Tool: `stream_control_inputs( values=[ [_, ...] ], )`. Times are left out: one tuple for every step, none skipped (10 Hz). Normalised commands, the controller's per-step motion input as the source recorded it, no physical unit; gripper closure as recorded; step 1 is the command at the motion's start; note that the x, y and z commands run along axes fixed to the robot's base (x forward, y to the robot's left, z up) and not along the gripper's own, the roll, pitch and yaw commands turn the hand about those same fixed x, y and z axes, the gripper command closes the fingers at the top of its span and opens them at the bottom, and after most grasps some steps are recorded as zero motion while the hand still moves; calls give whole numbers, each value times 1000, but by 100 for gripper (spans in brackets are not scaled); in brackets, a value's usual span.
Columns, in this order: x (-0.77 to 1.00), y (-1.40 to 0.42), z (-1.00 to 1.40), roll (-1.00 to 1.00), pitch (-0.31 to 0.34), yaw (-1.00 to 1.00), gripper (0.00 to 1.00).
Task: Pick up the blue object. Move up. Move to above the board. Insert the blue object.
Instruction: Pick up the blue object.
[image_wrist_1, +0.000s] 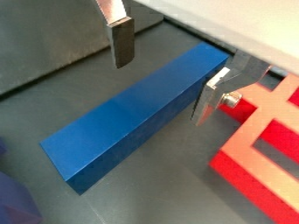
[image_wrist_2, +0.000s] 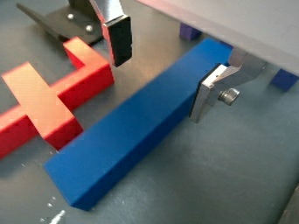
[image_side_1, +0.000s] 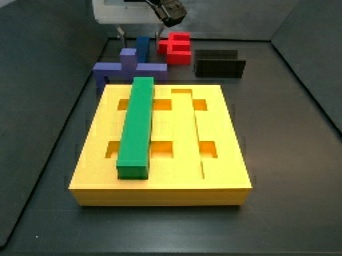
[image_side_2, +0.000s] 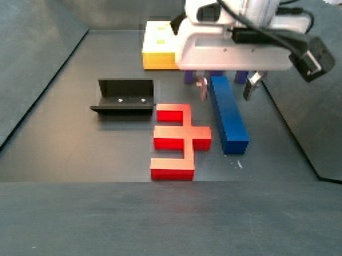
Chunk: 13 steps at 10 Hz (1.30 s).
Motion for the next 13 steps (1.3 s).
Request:
stream_control_inputs(
  values=[
    [-69, 3, -237, -49, -39, 0, 0],
    [-69, 37, -103, -73, -33, 0, 0],
    [-77, 0, -120, -24, -24, -29, 0],
    [-34, 0, -134, 0, 0, -114, 0],
    [0, 0, -186, 0, 0, -171, 0],
    [0, 0, -149, 0, 0, -183, 0],
    [0, 0, -149, 0, 0, -209, 0],
    [0, 0, -100, 0, 0, -160, 0],
    [0, 17, -49, 0, 1, -146, 0],
    [0, 9, -9, 0, 9, -91, 0],
    [0, 0, 0, 0, 4, -46, 0],
    [0, 0, 0, 0, 0, 0, 0],
    [0, 0, 0, 0, 0, 0, 100]
  ],
)
